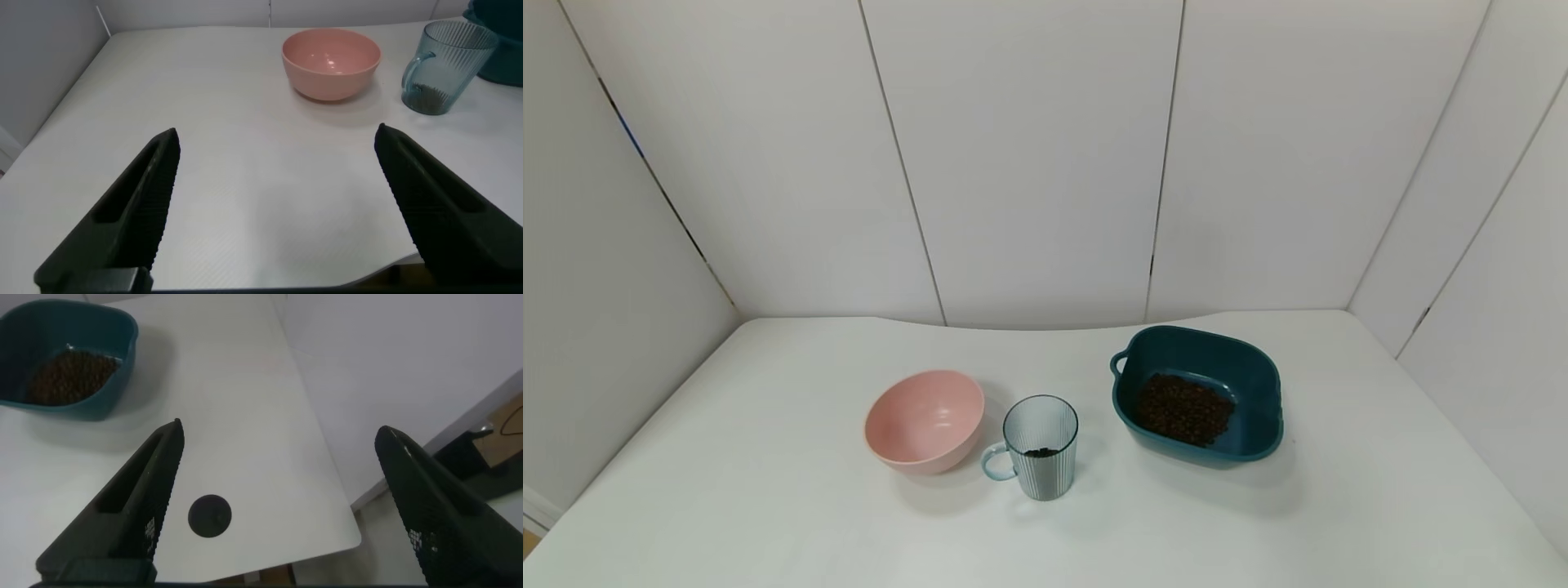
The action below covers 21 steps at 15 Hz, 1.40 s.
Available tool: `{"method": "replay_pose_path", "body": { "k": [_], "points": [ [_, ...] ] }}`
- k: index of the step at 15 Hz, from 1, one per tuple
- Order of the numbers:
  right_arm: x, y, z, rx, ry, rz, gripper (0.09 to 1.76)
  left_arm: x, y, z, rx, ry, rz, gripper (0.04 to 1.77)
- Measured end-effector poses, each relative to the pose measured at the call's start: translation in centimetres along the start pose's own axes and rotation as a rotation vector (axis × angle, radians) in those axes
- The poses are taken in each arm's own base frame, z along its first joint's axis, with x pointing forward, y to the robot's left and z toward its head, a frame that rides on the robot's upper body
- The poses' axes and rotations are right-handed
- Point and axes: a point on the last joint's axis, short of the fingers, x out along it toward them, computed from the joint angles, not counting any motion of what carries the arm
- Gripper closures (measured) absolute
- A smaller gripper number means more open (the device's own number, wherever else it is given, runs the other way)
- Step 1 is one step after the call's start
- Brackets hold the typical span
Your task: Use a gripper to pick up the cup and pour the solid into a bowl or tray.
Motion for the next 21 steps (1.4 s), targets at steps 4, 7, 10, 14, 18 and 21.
{"method": "replay_pose_path", "body": {
  "k": [4,7,10,14,18,21],
  "points": [
    [-1.6,-0.6,-2.0,0.025,-0.057,-0.017,0.15,0.0,0.0,0.0,0.0,0.0,0.0,0.09],
    [-2.3,-0.8,-3.4,0.041,-0.086,-0.055,0.15,0.0,0.0,0.0,0.0,0.0,0.0,0.09],
    [-2.8,-0.8,-4.9,0.05,-0.123,0.005,0.15,0.0,0.0,0.0,0.0,0.0,0.0,0.09],
    [-3.1,-0.6,-7.5,0.037,-0.216,0.081,0.15,0.0,0.0,0.0,0.0,0.0,0.0,0.09],
    [-2.1,-0.4,-9.4,0.014,-0.331,0.097,0.15,0.0,0.0,0.0,0.0,0.0,0.0,0.09],
    [-0.9,-0.2,-10.9,0.008,-0.337,0.115,0.14,0.0,0.0,0.0,0.0,0.0,0.0,0.09]
  ]
}}
